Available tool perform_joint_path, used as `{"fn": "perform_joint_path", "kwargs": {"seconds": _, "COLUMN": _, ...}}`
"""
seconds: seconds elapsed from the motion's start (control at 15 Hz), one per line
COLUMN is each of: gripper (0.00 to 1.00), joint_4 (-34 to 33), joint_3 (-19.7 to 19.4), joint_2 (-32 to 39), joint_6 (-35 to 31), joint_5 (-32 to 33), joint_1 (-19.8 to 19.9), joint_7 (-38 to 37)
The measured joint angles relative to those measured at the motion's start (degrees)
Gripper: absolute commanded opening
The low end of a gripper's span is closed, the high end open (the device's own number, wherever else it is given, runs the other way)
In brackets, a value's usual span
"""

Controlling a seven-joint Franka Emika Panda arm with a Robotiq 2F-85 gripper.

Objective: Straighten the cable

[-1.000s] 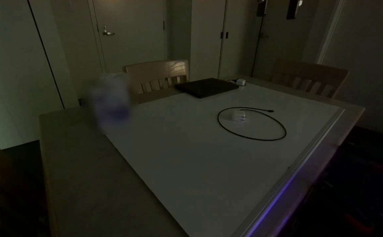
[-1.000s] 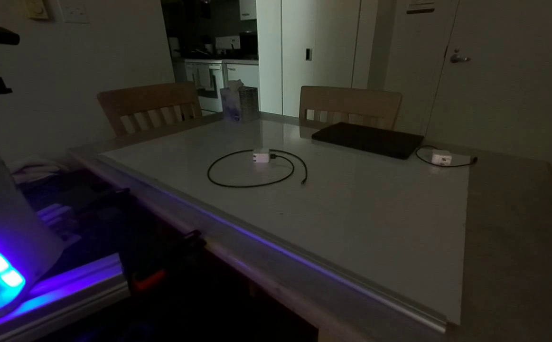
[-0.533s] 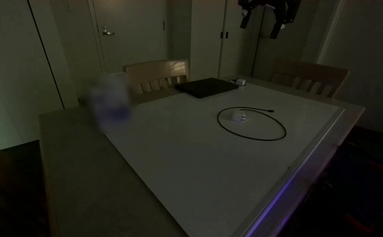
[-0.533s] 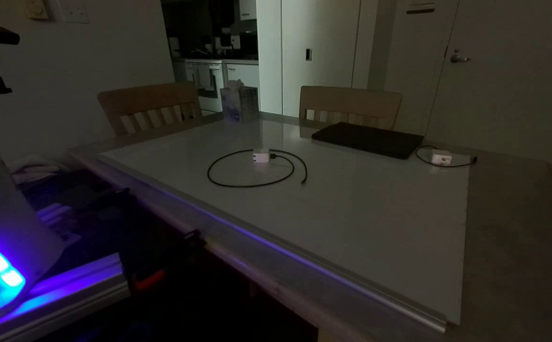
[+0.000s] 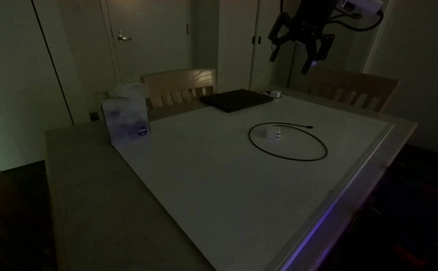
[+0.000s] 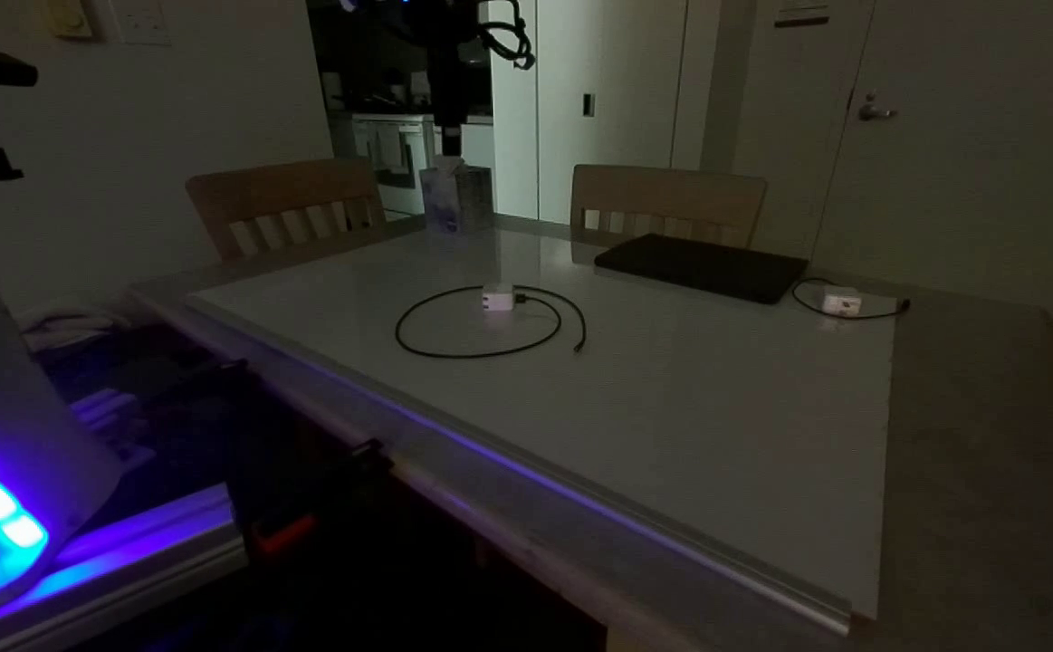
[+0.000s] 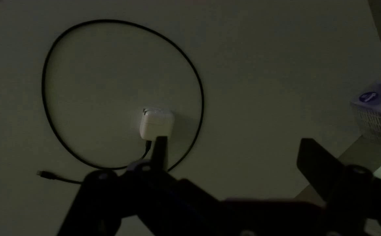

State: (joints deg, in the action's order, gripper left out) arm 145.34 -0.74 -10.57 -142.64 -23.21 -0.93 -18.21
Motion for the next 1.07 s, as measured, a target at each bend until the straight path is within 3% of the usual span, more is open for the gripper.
{"fn": "perform_joint_path", "kwargs": {"seconds": 0.6, "gripper": 1.0, "joint_4": -4.27, "joint_3": -0.75, "joint_2": 10.03, "joint_6": -0.93, "joint_5": -8.56, "joint_1": 0.03, "joint_7": 7.46}}
{"fn": "perform_joint_path", "kwargs": {"seconds": 0.73, "gripper": 1.0, "joint_4": -5.58, "joint_3": -0.6, "joint_2": 11.07, "joint_6": -0.9, "joint_5": -13.15, "joint_1": -0.07, "joint_7": 12.39}}
{"fn": "perform_joint_path", "kwargs": {"seconds": 1.07, "gripper": 1.0, "joint_4": -5.4, "joint_3": -0.58, "joint_2": 11.0, "joint_6": -1.07, "joint_5": -11.0, "joint_1": -0.07, "joint_7": 9.45}}
